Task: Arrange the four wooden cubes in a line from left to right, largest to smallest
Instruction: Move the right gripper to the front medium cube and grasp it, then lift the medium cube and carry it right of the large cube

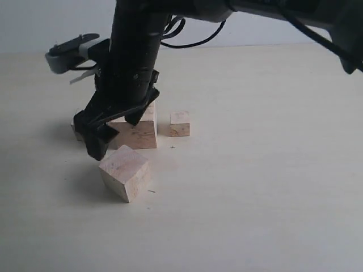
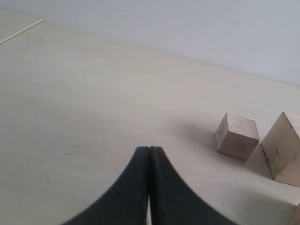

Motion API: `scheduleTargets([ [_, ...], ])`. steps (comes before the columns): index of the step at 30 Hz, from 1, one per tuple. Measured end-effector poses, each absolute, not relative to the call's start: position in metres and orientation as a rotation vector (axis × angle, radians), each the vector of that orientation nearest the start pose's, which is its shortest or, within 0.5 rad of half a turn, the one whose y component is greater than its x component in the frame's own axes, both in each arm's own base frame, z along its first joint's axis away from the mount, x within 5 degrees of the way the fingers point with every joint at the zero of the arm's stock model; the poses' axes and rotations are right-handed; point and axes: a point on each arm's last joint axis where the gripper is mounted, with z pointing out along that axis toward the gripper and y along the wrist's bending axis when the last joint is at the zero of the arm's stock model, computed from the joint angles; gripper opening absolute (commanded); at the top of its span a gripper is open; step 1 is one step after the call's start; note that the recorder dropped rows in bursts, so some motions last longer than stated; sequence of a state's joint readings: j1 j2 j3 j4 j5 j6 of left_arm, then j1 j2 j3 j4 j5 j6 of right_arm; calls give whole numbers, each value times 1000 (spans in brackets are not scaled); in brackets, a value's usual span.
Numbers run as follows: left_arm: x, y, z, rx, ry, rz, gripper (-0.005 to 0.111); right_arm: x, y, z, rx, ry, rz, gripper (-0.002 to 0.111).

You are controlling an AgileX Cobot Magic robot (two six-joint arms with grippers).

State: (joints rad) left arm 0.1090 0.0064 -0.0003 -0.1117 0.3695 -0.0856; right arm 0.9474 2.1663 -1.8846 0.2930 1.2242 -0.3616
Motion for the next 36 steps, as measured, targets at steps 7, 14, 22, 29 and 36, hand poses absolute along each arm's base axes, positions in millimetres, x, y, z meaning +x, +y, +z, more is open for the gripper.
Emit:
scheduleTargets([
  [7, 53, 2, 180, -249, 1841, -93, 0, 236, 380, 205, -1765, 2560, 393, 88],
  [14, 53, 2, 180, -249, 1841, -93, 0, 234, 378, 196, -1762, 2601, 396, 88],
  [22, 53, 2, 180, -249, 1841, -93, 0, 235, 381, 174, -1778, 2651, 378, 88],
  [29, 53, 2, 180, -249, 1841, -93, 0, 240, 388, 151, -1744, 2654, 392, 85],
  [36, 53, 2, 180, -249, 1841, -93, 0, 242, 388, 151, -1708, 2661, 372, 33],
])
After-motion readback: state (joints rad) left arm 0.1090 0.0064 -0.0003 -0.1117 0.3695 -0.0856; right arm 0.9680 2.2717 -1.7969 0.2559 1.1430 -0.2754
